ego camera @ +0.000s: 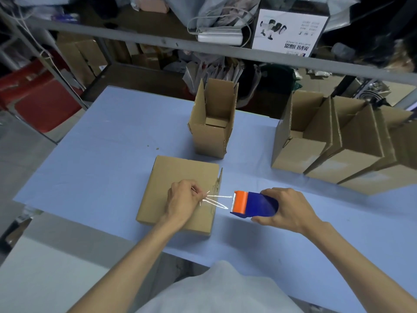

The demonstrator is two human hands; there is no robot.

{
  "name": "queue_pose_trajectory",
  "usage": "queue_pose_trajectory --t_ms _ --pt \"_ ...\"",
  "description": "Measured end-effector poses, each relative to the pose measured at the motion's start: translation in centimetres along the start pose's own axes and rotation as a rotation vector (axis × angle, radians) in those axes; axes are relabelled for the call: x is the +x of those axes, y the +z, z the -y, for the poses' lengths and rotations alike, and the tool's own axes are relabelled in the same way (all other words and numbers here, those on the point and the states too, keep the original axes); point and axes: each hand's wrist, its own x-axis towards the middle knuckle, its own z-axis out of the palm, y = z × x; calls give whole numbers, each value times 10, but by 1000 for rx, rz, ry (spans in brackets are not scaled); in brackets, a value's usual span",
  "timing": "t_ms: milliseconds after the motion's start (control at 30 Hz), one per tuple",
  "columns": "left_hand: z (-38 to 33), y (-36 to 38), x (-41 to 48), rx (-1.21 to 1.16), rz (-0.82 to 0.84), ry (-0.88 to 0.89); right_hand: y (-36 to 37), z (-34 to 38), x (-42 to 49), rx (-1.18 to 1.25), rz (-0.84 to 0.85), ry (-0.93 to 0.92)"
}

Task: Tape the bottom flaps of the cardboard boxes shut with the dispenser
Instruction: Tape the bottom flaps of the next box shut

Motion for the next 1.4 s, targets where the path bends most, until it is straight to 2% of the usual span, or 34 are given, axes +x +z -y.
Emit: queue_pose_trajectory --t_ms 200,333,467,533,633,733,800,933,1067,1167,1233,1333,1400 --pt "5 6 -3 34 -57 61 3 0 3 -64 28 -3" --pt "6 6 0 97 -37 71 5 0 7 -94 49 4" --pt "5 -1 7 189 -81 -28 7 0 9 -113 53 -3" --pt "10 -5 8 236 -93 -7 9 -1 9 -112 56 -12" --pt "13 2 2 72 -81 222 11 0 12 -145 60 -27" --pt "13 13 2 -12 52 350 10 4 17 -170 108 -38" --pt "19 18 6 -50 110 340 11 10 23 -203 158 -49" --pt "25 22 10 -90 111 336 24 35 38 -241 199 6" --pt "27 20 9 -81 99 335 49 56 38 -392 246 -47" --pt "22 18 7 134 128 486 50 41 26 -264 155 110" --pt "17 20 6 250 188 478 40 32 22 -238 99 173" --pt "14 25 9 578 250 602 27 22 17 -182 64 167" --pt "11 25 13 697 294 636 13 17 14 -107 22 143"
